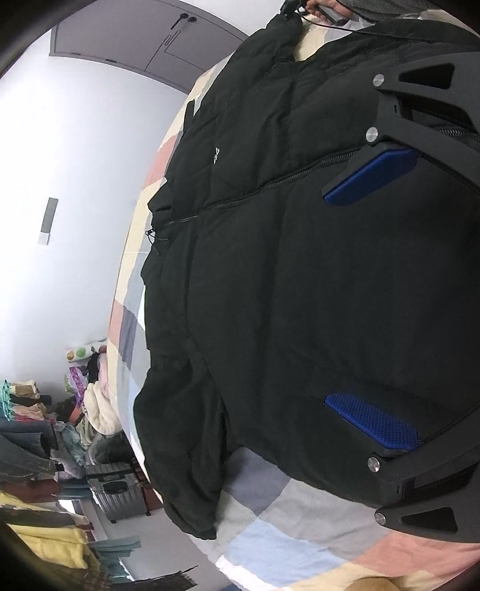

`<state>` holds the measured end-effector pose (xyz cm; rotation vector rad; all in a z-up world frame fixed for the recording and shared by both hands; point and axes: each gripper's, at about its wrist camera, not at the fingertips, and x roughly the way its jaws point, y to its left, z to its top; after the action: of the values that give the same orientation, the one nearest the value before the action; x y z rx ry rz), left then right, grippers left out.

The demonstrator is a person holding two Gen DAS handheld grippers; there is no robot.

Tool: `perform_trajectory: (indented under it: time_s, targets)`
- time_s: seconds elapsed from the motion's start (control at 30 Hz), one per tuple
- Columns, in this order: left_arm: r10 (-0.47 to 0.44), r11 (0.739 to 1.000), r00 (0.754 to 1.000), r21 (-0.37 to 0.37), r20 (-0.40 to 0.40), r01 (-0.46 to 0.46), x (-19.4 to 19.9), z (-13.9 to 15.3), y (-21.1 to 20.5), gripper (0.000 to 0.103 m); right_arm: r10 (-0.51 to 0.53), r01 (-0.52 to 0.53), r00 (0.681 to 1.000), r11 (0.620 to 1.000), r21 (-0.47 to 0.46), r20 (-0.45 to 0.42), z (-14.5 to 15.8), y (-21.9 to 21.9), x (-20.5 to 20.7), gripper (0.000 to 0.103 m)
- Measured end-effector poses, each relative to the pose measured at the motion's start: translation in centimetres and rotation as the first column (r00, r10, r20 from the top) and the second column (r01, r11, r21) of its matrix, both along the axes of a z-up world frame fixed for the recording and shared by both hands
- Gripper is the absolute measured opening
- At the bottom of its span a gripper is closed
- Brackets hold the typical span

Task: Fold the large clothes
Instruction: 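Lower the right tool onto the jacket sleeve cuff and close it, then lift the gripped sleeve with the right tool and swing it across the jacket body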

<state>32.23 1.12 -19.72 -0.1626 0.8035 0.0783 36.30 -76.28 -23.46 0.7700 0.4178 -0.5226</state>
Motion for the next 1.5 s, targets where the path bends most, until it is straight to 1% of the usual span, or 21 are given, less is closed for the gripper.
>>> perform_trajectory:
  time_s: [0.1,0.2,0.33,0.53,0.6,0.7,0.83,0.9,0.97,1.07,1.17,1.27,1.4,1.47,1.5]
  targets:
    - [0.025,1.0,0.999,-0.01,0.028,-0.025,-0.8,0.7,0.6,0.102,0.013,-0.013,1.0,0.999,-0.034,-0.005,2.4,0.3,-0.5,0.011]
    - [0.045,0.999,0.997,0.018,0.059,-0.046,-1.8,2.0,1.0,0.102,0.023,-0.023,1.0,0.997,-0.079,0.001,5.4,0.5,-1.5,0.009]
    - [0.036,0.999,0.996,0.025,0.082,-0.038,-3.3,4.1,1.0,0.102,0.057,-0.055,0.998,0.99,-0.127,0.014,9.7,1.4,-2.7,0.008]
    - [-0.006,0.995,0.995,0.104,0.101,-0.005,-6.7,8.2,-0.4,0.102,0.124,-0.11,0.991,0.969,-0.22,0.051,16.4,3.8,-4.1,0.008]
    - [-0.031,0.992,0.994,0.128,0.108,0.017,-7.7,9.5,-0.6,0.102,0.146,-0.129,0.988,0.958,-0.257,0.048,18.5,5.2,-4.2,0.008]
    - [-0.04,0.987,0.99,0.157,0.135,0.019,-9.0,10.8,-0.6,0.102,0.195,-0.166,0.979,0.934,-0.317,0.061,22.0,8.4,-4.0,0.008]
    - [-0.031,0.994,0.986,0.109,0.166,0.013,-9.1,11.6,0.5,0.102,0.261,-0.211,0.962,0.899,-0.383,0.081,26.2,12.8,-4.3,0.008]
    - [-0.025,0.995,0.984,0.098,0.179,0.007,-8.9,11.6,1.1,0.102,0.303,-0.242,0.949,0.876,-0.416,0.086,28.4,15.4,-4.2,0.008]
    - [-0.025,0.994,0.983,0.112,0.184,0.004,-8.6,11.1,1.7,0.102,0.339,-0.267,0.936,0.856,-0.443,0.091,30.2,17.7,-4.3,0.008]
    - [-0.026,0.995,0.981,0.096,0.192,0.007,-8.8,10.3,2.4,0.102,0.41,-0.314,0.905,0.824,-0.472,0.113,32.5,21.6,-4.7,0.008]
    - [-0.03,0.995,0.975,0.099,0.219,0.009,-9.3,10.0,3.0,0.102,0.488,-0.363,0.865,0.77,-0.525,0.116,35.0,26.4,-4.6,0.008]
    - [-0.034,0.997,0.975,0.074,0.218,0.018,-9.4,9.6,3.8,0.102,0.535,-0.4,0.836,0.748,-0.53,0.124,36.1,29.7,-4.3,0.008]
    - [-0.03,0.998,0.972,0.054,0.232,0.017,-9.5,9.4,5.4,0.102,0.606,-0.453,0.787,0.694,-0.56,0.114,37.4,35.8,-3.6,0.008]
    - [-0.023,0.999,0.971,0.032,0.237,0.016,-9.6,9.0,6.3,0.102,0.649,-0.49,0.752,0.667,-0.56,0.115,37.2,39.1,-3.2,0.008]
    - [-0.02,1.0,0.971,0.025,0.237,0.015,-9.7,8.9,6.6,0.102,0.661,-0.5,0.741,0.659,-0.562,0.116,37.1,40.3,-3.1,0.008]
